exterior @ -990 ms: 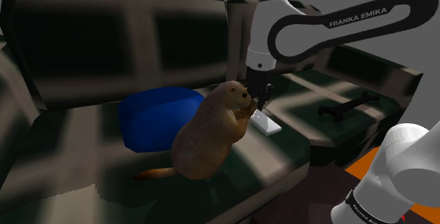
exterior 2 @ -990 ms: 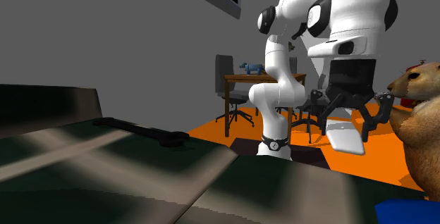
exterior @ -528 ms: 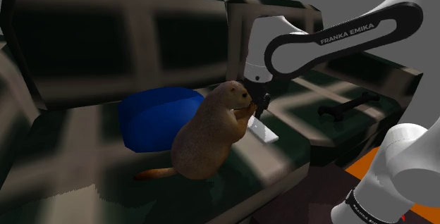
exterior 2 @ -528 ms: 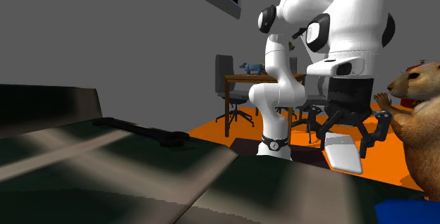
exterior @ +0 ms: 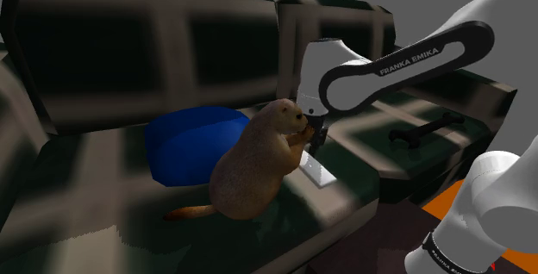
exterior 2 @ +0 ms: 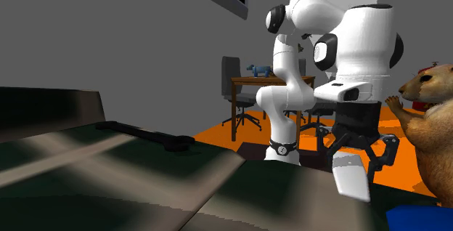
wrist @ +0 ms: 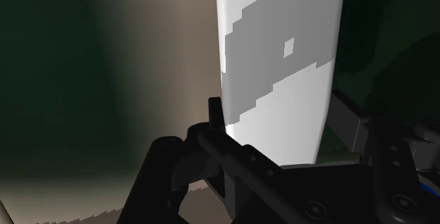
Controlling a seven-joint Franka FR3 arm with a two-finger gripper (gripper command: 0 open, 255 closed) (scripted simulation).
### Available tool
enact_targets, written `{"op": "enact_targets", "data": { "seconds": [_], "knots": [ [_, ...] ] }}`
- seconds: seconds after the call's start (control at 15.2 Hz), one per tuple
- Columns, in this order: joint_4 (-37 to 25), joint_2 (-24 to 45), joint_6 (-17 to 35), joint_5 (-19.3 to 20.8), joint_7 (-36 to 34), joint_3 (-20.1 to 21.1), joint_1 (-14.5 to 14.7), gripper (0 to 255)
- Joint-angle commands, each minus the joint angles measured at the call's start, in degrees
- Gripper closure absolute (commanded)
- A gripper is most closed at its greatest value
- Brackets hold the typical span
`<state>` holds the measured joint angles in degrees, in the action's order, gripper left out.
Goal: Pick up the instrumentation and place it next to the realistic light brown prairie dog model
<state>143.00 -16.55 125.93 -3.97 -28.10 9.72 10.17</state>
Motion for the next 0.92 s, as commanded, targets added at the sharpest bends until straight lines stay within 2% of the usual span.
{"op": "enact_targets", "data": {
  "seconds": [0.0,0.4,0.86],
  "knots": [
    [1.07,0.77,1.9,0.02,-0.09,0.13,0.01,255],
    [3.21,3.79,7.04,0.3,-0.34,0.42,-0.07,255],
    [3.21,3.79,7.04,0.3,-0.34,0.42,-0.07,255]
  ]
}}
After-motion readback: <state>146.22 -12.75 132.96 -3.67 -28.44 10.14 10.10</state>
